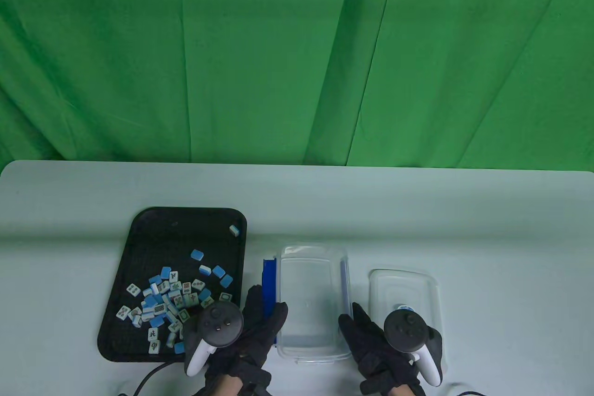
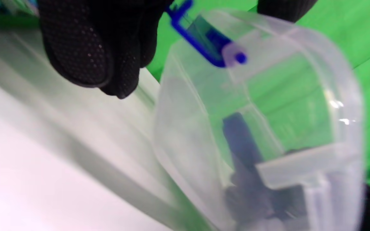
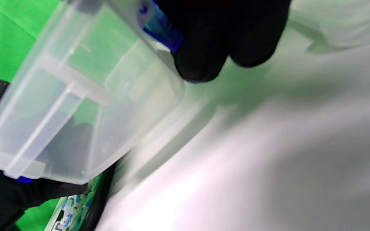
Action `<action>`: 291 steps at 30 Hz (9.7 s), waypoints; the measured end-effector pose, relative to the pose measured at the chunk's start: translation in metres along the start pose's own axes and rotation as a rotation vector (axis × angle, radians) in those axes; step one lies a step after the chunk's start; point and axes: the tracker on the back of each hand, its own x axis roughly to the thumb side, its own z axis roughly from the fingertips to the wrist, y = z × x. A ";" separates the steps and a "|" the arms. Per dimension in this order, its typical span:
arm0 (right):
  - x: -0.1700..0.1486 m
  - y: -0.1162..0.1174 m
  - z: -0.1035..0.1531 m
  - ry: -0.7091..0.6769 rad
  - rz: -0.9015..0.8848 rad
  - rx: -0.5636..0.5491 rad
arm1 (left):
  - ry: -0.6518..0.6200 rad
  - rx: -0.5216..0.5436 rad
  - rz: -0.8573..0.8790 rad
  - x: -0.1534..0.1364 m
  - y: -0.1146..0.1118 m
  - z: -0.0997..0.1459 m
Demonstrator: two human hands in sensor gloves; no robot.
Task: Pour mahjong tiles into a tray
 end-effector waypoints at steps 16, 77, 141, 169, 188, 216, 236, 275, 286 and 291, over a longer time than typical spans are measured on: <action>-0.006 0.008 -0.006 0.021 0.022 0.073 | -0.029 -0.114 -0.075 -0.001 -0.012 -0.003; -0.003 0.018 -0.010 0.026 0.155 0.124 | 0.102 -0.191 -0.196 -0.011 -0.014 -0.006; -0.073 -0.110 0.015 0.531 0.451 -0.285 | 0.057 -0.597 0.124 0.174 -0.133 -0.051; -0.072 -0.106 0.013 0.499 0.405 -0.225 | 0.136 -0.674 0.059 0.160 -0.174 -0.051; -0.070 -0.102 0.011 0.477 0.397 -0.194 | 0.129 -0.699 0.065 0.160 -0.177 -0.050; -0.090 -0.125 0.020 0.506 0.175 -0.223 | 0.134 -0.700 0.079 0.155 -0.174 -0.051; -0.086 -0.129 0.022 0.328 -0.038 -0.102 | 0.149 -0.679 0.043 0.157 -0.172 -0.049; 0.106 -0.053 0.017 -0.285 -0.272 -0.200 | -0.154 0.052 0.331 0.033 0.050 -0.013; 0.074 -0.018 -0.008 -0.155 0.050 -0.224 | -0.092 0.085 0.158 -0.002 0.031 -0.011; 0.069 -0.018 -0.006 -0.138 0.074 -0.217 | -0.074 0.066 0.169 -0.009 0.025 -0.011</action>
